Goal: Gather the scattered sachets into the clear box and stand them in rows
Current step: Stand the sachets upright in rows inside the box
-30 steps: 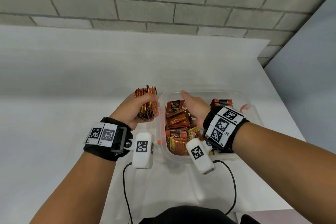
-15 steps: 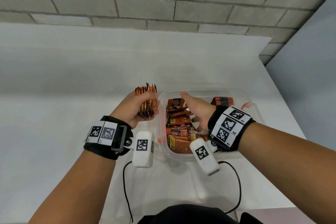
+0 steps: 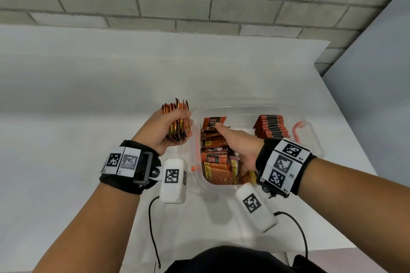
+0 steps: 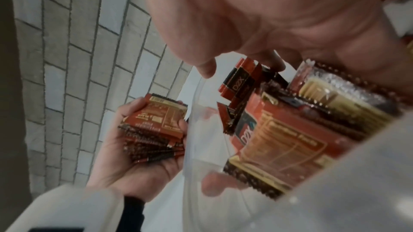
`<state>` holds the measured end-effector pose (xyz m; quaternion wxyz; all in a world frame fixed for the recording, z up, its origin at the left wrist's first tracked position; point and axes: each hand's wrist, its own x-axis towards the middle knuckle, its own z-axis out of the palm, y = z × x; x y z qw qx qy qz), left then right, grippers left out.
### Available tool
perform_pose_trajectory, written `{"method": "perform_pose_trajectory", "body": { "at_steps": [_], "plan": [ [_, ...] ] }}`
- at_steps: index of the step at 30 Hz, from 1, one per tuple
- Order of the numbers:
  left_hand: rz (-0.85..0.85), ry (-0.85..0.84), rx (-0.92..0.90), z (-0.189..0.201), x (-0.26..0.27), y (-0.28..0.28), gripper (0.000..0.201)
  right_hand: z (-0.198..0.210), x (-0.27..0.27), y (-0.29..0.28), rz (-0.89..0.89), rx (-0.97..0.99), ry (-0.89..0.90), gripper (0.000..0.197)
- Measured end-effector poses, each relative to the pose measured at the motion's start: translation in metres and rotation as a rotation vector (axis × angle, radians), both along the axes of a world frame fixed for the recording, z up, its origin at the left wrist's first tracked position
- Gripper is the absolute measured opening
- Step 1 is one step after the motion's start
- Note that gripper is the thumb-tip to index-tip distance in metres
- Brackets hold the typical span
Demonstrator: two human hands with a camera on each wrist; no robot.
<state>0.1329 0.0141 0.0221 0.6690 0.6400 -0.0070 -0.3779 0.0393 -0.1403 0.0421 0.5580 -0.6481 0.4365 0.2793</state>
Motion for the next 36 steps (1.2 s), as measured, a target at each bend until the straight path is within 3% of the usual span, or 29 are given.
{"method": "perform_pose_trajectory", "body": {
  "at_steps": [7,12,17,21,26,36],
  "plan": [
    [0.014,0.001,-0.007,0.000,0.000,0.000,0.007,0.016,-0.008,-0.012,-0.026,-0.064,-0.020,0.066],
    [0.015,-0.006,0.003,-0.001,-0.002,-0.001,0.008,0.006,-0.009,-0.003,0.047,-0.080,0.028,0.075],
    [0.014,-0.010,0.001,0.000,-0.003,-0.001,0.008,0.006,-0.006,-0.006,0.024,-0.035,0.006,0.062],
    [0.016,-0.015,0.009,0.001,-0.003,0.000,0.008,0.008,-0.008,-0.009,0.053,-0.105,0.006,0.071],
    [0.010,-0.020,0.017,0.001,-0.004,-0.001,0.009,0.004,-0.010,-0.005,0.050,-0.055,0.010,0.066],
    [0.010,-0.027,0.015,0.000,-0.004,0.000,0.012,-0.006,-0.010,-0.009,0.035,-0.067,0.016,0.074]
  ]
}}
